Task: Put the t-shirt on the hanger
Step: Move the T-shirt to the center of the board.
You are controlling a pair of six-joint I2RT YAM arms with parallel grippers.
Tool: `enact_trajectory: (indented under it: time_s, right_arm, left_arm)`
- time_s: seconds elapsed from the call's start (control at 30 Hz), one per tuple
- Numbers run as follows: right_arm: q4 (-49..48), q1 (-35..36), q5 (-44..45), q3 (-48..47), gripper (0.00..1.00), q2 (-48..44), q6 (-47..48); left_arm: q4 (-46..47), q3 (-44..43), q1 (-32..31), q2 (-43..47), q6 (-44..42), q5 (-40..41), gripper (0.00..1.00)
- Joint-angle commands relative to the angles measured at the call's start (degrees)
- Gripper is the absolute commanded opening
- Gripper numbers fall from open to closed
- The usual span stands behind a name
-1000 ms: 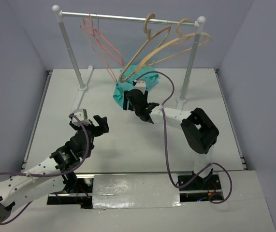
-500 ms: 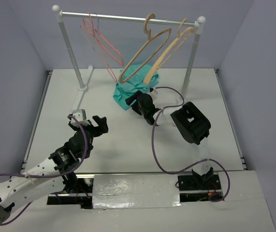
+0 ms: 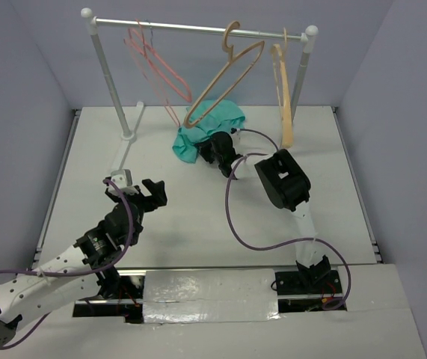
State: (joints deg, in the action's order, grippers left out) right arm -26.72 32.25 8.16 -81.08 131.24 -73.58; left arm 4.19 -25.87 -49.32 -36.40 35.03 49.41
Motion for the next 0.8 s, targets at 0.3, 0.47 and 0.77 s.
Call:
enact_trajectory:
  time_s: [0.3,0.47,0.77]
  right_arm:
    - [-12.3,0.2,-7.9,24.4,0.0,-13.5,0.5]
    - [-30.4,4.7,-10.2,50.5,0.0,-24.1,1.4]
    - [-34.3,27.7,8.0,70.4,0.0,-39.2,7.5]
  left_arm:
    - [1.7,0.2,-0.4,0.9,1.0,0.6,0.94]
    - [2.5,0.8,-0.6,0.7,-0.6,1.6,0.94]
    - [2.1,-1.3,-0.7,-5.6,-1.4,1.1,0.94]
